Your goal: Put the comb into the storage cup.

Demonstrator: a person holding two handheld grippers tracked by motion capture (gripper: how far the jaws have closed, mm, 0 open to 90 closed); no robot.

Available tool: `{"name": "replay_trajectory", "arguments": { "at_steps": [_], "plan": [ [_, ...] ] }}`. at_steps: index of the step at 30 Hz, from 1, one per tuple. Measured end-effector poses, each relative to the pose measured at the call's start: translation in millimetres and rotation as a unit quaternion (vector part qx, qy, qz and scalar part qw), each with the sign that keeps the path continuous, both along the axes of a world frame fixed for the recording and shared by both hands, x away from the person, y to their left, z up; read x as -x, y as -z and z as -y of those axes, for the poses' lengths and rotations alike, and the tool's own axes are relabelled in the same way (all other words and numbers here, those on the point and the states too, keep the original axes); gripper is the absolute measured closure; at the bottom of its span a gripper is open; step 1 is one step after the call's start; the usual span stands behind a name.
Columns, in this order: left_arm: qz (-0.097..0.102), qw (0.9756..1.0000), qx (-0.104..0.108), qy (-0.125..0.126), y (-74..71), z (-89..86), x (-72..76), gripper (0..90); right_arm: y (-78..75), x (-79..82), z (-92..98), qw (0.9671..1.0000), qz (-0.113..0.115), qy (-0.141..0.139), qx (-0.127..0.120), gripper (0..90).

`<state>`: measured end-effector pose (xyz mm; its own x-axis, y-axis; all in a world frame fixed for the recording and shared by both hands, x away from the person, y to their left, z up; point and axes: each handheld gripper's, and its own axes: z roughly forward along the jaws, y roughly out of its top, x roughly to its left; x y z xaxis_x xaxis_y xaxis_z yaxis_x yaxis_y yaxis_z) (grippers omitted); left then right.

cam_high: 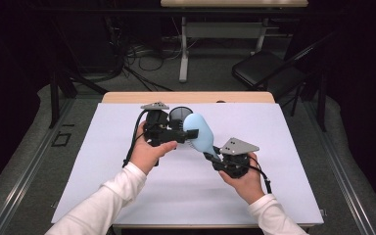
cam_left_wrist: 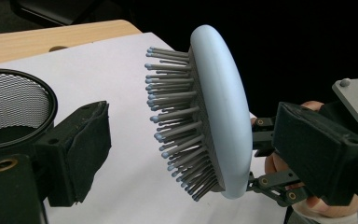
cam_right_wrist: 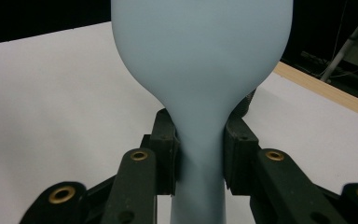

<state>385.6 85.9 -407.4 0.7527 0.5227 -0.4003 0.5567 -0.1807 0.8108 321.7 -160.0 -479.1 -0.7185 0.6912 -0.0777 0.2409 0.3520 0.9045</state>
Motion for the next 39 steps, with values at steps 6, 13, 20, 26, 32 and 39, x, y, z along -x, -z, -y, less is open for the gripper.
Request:
{"name": "replay_trajectory", "arguments": {
  "at_steps": [6, 13, 20, 26, 32, 39],
  "plan": [
    [-0.009, 1.0, 0.001, 0.001, 1.7, 3.9, -2.6, 12.7, 0.4, 0.1, -0.7, 1.0, 0.0, -0.001, 0.003, 69.4],
    [-0.015, 0.9999, 0.005, 0.003, 2.9, 8.0, -4.1, 14.9, 1.3, 0.3, -1.7, 1.0, 0.0, -0.001, 0.002, 69.4],
    [-0.013, 0.9999, 0.006, -0.008, 3.0, 10.7, -3.6, 15.6, 1.8, 0.8, -2.3, 1.0, 0.001, -0.003, 0.004, 69.3],
    [-0.016, 0.9997, 0.015, -0.014, 4.7, 11.6, -3.2, 15.9, 2.0, 1.0, -2.8, 1.0, 0.003, -0.003, 0.003, 69.3],
    [-0.022, 0.9993, 0.026, -0.017, 7.2, 13.5, -3.2, 17.8, 2.7, 0.7, -3.0, 1.0, 0.004, -0.002, 0.004, 69.3],
    [-0.033, 0.9991, 0.021, -0.018, 8.6, 15.3, -3.4, 25.5, 3.0, 1.2, -3.8, 1.0, 0.004, -0.002, 0.007, 69.3]
  ]
}}
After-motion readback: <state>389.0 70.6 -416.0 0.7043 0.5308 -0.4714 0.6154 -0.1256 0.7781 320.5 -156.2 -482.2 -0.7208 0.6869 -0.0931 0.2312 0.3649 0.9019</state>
